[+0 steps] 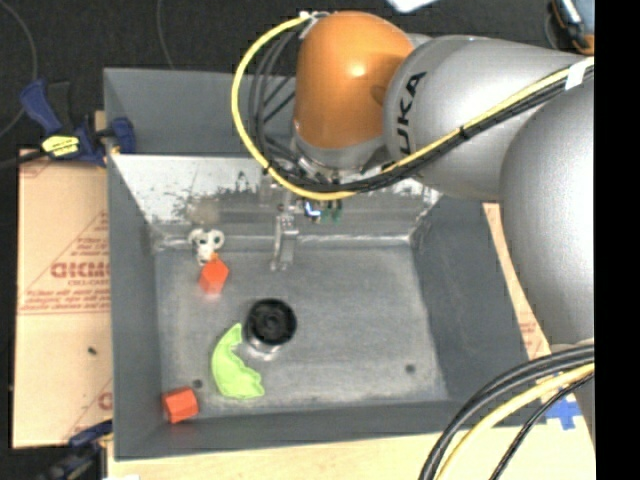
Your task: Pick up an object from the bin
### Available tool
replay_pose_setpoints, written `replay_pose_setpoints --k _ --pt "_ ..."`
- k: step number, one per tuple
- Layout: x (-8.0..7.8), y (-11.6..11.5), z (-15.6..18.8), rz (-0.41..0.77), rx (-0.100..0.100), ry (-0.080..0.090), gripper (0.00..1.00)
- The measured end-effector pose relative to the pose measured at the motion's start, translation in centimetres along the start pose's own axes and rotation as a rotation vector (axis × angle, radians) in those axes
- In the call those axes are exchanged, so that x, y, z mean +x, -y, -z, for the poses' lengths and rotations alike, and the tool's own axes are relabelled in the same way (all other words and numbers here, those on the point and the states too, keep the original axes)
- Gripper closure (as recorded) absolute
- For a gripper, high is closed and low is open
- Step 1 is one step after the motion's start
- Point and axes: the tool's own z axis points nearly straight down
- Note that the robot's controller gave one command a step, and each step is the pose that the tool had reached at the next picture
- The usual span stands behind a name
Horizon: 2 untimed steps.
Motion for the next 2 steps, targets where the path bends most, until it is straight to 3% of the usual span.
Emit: replay_pose_setpoints --k 1,2 --pt "-0.2 0.1 0.5 -0.003 -0.001 0.009 0.0" --pt "2.9 -0.7 -3.5 -0.036 -0.001 -0.002 0.0"
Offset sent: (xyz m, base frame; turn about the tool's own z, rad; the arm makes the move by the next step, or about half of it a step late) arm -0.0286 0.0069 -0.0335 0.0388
